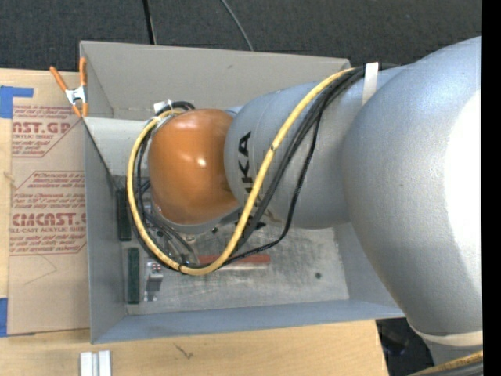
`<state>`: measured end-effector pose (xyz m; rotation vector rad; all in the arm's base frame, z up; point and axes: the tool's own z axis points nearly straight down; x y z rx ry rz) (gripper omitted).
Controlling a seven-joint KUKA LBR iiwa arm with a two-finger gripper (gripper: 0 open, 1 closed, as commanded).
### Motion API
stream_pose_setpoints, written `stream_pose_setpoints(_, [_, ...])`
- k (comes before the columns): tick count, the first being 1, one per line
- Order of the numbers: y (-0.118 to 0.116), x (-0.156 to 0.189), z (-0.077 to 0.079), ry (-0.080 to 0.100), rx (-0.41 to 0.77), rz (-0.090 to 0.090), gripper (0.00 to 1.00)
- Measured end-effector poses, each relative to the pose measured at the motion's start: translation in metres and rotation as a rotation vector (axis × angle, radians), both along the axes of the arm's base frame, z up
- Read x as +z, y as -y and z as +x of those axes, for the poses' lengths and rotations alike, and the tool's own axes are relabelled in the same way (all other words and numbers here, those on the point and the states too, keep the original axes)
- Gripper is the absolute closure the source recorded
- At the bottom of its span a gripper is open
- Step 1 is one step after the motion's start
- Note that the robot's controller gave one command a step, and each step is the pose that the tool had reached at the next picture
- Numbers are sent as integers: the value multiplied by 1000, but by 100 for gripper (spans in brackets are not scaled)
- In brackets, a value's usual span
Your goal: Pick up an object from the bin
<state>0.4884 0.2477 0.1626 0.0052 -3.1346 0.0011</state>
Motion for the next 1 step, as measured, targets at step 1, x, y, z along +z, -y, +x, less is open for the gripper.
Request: stream_pose_setpoints(1, [1, 4, 2, 7, -3, 2, 0])
